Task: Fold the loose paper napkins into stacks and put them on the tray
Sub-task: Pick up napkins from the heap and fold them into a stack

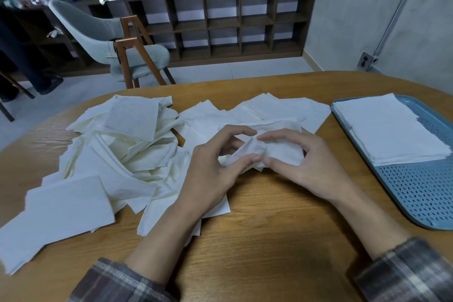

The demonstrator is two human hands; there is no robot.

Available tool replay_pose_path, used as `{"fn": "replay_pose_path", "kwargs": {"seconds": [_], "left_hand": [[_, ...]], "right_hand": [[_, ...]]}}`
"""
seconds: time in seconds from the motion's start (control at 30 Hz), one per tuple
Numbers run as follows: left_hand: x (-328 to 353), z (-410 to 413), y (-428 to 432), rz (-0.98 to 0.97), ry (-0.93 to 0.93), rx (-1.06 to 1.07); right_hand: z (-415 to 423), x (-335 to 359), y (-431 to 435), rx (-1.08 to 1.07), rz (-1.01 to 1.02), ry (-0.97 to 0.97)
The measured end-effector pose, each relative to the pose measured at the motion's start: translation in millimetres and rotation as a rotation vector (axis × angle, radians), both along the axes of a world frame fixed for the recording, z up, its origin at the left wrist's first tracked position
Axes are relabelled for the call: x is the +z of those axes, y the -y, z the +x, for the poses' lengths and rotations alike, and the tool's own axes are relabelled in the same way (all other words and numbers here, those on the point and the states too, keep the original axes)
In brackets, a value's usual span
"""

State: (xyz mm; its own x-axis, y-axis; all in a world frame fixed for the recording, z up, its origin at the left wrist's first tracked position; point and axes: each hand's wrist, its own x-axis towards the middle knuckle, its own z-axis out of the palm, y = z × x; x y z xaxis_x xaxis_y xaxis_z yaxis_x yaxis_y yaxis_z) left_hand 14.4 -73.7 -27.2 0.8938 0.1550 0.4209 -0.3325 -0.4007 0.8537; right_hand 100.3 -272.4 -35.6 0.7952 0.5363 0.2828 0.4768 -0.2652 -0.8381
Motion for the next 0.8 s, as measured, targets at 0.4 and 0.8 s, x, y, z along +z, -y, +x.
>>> {"fn": "replay_pose_path", "kwargs": {"seconds": [0.4, 0.8], "left_hand": [[3.8, 2.6, -16.7, -0.072, -0.128, 0.122], [9.8, 3.5, -18.9, -0.506, -0.207, -0.023]], "right_hand": [[7.1, 1.1, 0.6, -0.086, 0.239, -0.197], [3.5, 3.9, -0.7, 0.147, 0.346, -0.643]]}}
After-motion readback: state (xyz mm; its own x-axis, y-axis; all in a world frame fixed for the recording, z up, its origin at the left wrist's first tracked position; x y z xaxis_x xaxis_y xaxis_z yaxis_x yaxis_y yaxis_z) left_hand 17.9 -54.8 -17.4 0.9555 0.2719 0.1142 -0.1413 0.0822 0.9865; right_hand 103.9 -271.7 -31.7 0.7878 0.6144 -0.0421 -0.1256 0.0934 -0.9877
